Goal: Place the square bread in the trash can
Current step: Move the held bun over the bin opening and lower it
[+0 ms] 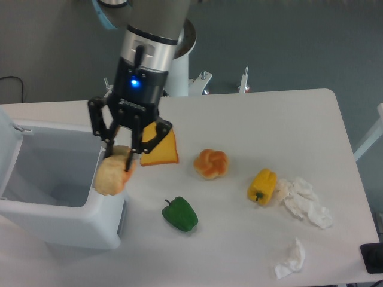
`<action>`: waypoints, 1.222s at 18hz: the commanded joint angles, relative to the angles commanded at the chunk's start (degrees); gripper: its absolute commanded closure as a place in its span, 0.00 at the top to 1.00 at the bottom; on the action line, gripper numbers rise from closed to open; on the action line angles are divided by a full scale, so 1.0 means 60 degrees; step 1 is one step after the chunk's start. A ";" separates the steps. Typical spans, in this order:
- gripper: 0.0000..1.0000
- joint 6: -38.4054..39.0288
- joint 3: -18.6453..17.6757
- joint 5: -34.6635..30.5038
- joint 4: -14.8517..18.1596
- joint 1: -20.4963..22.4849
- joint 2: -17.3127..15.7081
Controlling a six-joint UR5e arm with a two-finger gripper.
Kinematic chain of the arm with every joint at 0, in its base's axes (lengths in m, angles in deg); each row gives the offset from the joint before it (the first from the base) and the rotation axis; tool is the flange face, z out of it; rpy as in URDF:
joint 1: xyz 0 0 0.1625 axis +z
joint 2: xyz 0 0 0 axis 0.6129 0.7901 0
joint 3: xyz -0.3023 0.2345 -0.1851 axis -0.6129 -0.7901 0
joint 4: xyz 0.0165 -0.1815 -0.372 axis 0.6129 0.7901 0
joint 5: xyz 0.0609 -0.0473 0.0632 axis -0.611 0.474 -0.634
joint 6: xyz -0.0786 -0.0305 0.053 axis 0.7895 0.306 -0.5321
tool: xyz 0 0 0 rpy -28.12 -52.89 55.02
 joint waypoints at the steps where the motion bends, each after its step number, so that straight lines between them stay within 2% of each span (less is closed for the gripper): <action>1: 0.43 0.0103 0.0015 0.0044 0.0000 -0.0044 0.0000; 6: 0.43 0.0660 -0.0015 0.0703 0.0000 -0.0132 0.0000; 15: 0.45 0.0690 -0.0293 0.0688 0.0015 -0.0645 0.0000; 22: 0.46 0.0676 -0.0381 0.0674 0.0015 -0.0674 0.0000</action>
